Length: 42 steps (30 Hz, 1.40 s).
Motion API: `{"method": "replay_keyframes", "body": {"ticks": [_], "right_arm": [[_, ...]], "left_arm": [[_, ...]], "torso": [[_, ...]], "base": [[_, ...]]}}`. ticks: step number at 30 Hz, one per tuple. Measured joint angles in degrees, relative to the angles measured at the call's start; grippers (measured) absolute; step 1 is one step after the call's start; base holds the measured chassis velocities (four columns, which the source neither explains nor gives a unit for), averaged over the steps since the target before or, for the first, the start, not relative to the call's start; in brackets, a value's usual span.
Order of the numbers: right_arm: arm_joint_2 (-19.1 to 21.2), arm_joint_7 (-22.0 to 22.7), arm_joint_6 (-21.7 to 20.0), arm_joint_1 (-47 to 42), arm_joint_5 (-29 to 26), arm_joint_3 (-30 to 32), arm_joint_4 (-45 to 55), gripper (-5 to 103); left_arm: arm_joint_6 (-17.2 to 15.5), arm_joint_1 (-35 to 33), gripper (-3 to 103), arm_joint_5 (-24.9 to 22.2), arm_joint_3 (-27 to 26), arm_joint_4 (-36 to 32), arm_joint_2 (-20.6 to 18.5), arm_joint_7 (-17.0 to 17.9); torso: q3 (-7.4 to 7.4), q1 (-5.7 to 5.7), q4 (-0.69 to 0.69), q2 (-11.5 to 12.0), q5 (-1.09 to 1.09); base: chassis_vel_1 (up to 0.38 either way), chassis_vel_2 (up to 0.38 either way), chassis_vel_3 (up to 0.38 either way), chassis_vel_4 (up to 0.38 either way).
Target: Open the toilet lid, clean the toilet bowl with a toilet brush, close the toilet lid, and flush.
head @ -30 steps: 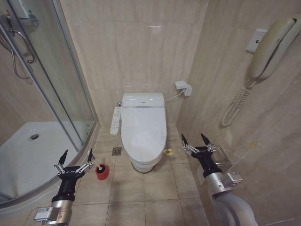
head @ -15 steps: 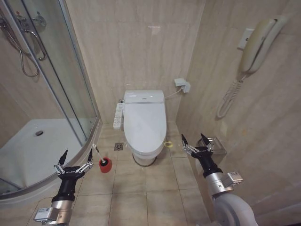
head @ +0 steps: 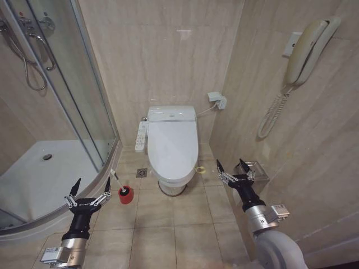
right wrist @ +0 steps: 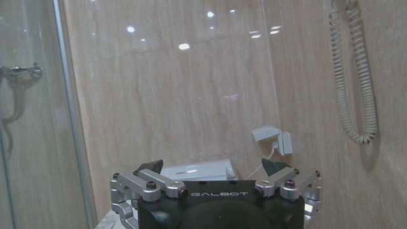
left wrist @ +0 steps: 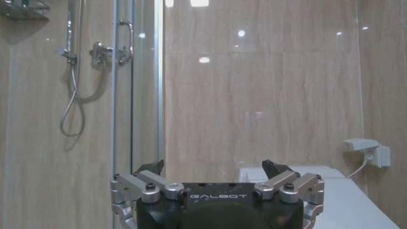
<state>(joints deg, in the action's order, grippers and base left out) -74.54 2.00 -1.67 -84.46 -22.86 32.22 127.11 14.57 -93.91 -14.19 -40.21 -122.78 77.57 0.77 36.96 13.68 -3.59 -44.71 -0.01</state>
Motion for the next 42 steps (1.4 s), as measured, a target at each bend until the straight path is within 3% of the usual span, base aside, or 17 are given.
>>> {"method": "replay_keyframes", "body": {"ticks": [42], "right_arm": [[0.0,0.0,0.0,0.01,0.0,0.0,0.0,100]], "left_arm": [[0.0,0.0,100,0.0,-0.01,0.0,0.0,0.0]], "torso": [[0.01,0.02,-0.01,0.0,0.01]], "base": [[0.024,-0.012,-0.025,0.015]]}}
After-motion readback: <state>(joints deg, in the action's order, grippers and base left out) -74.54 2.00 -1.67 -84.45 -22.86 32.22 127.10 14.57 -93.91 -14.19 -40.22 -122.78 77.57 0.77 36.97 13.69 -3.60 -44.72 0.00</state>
